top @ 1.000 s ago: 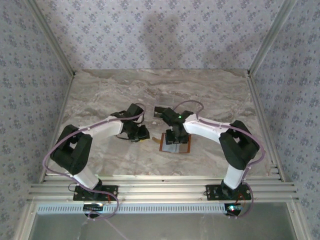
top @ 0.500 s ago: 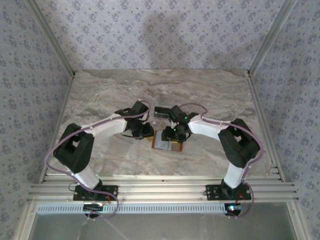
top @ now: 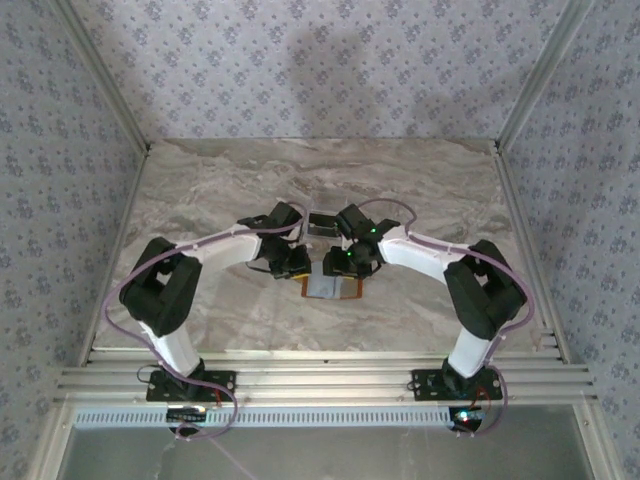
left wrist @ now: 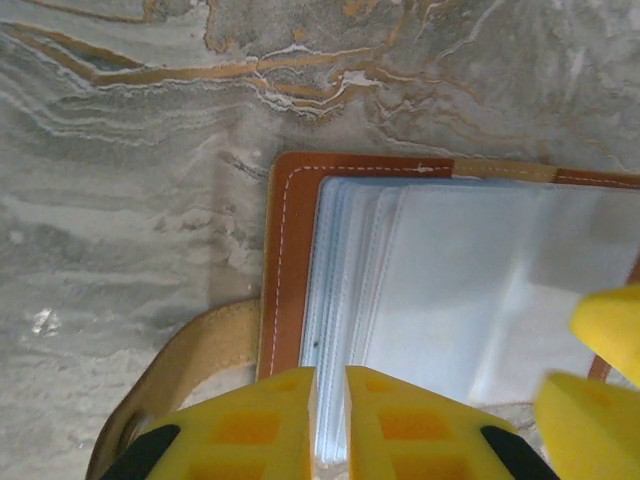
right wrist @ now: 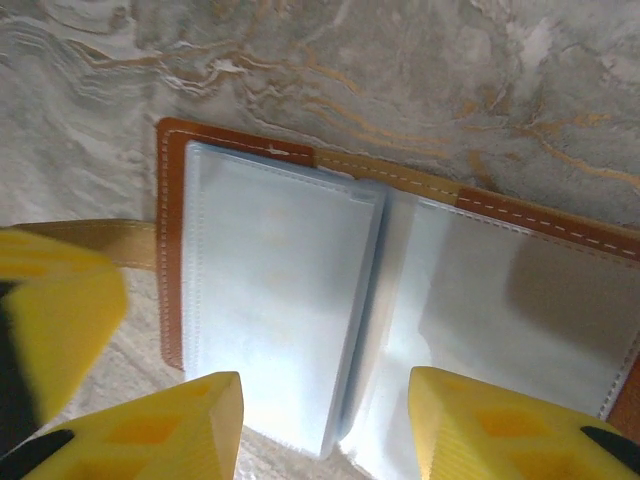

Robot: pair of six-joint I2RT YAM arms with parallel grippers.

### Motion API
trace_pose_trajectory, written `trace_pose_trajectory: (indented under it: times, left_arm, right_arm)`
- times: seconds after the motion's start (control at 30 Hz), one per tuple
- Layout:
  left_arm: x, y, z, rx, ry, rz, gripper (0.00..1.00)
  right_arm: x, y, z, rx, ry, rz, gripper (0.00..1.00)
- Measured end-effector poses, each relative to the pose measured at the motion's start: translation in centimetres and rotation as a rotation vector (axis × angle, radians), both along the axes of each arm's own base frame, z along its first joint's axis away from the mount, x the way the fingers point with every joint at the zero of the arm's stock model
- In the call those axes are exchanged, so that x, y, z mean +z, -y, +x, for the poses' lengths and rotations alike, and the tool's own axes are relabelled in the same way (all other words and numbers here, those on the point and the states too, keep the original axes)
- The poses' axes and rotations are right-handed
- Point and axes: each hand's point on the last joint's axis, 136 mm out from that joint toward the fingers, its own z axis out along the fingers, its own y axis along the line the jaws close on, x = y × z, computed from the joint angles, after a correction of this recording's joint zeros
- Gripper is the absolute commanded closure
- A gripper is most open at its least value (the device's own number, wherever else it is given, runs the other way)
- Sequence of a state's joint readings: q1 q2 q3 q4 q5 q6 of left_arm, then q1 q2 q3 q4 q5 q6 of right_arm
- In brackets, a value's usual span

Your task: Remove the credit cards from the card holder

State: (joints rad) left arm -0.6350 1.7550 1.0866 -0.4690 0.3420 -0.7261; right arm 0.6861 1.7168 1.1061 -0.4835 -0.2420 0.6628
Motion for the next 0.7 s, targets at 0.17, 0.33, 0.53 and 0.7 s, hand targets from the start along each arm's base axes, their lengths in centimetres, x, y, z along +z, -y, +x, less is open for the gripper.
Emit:
trace_pose_trajectory:
  times: [0.17,0.33,0.53,0.7]
  left_arm:
    - [-1.2,0.4,0.3,-0.004,-0.031,-0.003,0.88]
    - [-1.6,0.3,0.9,0.008,-0.039,-0.026,0.88]
    - [-2.5,0.0,0.8,0.019,-0.051,-0.056,0.89]
    - [-2.5,0.2,0.7,0.024,-0.047,-0.091,0.89]
  right_arm:
    - [0.5,-0.3,-0.1,0.001,0.007,0.013,0.53]
    - [0.6,-1.0,-0.6,0.004,-0.011,0.036,0.56]
    - [0.1,-2.5,-0.7,0.014,-0.038,0.065,0.59]
    - [-0.1,-3.7,-0.2,0.019,-0.046,0.090,0.62]
